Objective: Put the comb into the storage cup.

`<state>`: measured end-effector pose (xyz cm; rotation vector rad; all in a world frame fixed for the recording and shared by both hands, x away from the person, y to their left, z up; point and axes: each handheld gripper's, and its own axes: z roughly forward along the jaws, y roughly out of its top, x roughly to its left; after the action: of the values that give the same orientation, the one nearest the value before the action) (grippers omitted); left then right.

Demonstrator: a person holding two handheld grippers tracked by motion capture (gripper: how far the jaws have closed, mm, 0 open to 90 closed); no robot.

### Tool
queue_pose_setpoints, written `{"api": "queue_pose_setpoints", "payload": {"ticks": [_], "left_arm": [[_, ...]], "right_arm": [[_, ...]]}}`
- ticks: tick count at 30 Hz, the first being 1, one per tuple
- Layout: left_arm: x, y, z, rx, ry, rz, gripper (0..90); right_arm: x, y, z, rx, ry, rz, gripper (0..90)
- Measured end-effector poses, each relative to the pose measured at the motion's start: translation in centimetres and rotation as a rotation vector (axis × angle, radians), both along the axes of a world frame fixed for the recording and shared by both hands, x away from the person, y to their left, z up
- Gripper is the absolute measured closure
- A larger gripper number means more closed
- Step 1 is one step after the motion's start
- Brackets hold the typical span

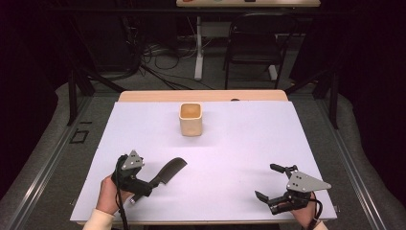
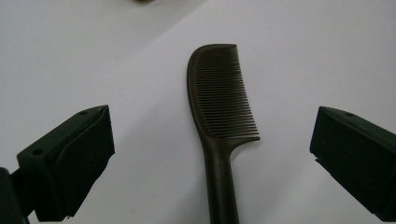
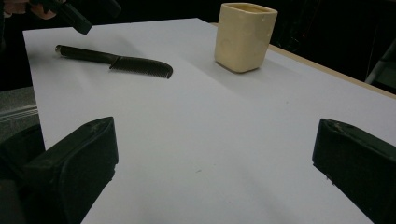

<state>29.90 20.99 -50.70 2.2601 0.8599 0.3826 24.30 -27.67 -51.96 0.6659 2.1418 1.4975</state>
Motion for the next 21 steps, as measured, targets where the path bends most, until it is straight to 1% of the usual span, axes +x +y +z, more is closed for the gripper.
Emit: {"api": "queue_pose_setpoints", "payload": {"ticks": [2, 4, 6, 10, 13, 15, 16, 19, 20, 21], "left_arm": [[0.1, 0.0, 0.0, 0.020, 0.018, -0.004, 0.0], [0.2, -0.2, -0.1, 0.039, 0.035, -0.006, 0.0], [0.2, -0.3, -0.1, 0.053, 0.044, -0.006, 0.0], [0.3, -0.4, -0.2, 0.077, 0.076, -0.007, 0.0], [0.5, -0.7, -0.4, 0.110, 0.097, -0.009, 0.2], [0.6, -0.9, -0.4, 0.124, 0.104, -0.012, 0.3], [0.7, -0.9, -0.4, 0.140, 0.110, -0.016, 0.3], [0.9, -1.1, -0.5, 0.161, 0.125, -0.018, 0.3], [0.9, -1.1, -0.5, 0.161, 0.125, -0.018, 0.3], [1.0, -1.3, -0.5, 0.177, 0.135, -0.019, 0.3]], "right_arm": [[0.0, 0.0, -0.1, -0.003, 0.009, -0.002, 0.0], [0.0, 0.1, -0.1, -0.008, 0.005, 0.001, 0.0], [0.0, 0.1, 0.0, -0.004, 0.001, 0.002, 0.0], [0.1, 0.1, -0.1, -0.008, 0.009, 0.000, 0.0], [0.1, 0.1, -0.1, -0.012, 0.008, 0.003, 0.0], [0.0, 0.1, -0.1, -0.014, 0.010, 0.004, 0.0], [0.0, 0.1, -0.1, -0.014, 0.011, 0.003, 0.0], [0.1, 0.1, -0.2, -0.013, 0.013, 0.004, 0.0], [0.1, 0.1, -0.2, -0.014, 0.013, 0.004, 0.0], [0.1, 0.1, -0.2, -0.015, 0.013, 0.005, 0.0]]}}
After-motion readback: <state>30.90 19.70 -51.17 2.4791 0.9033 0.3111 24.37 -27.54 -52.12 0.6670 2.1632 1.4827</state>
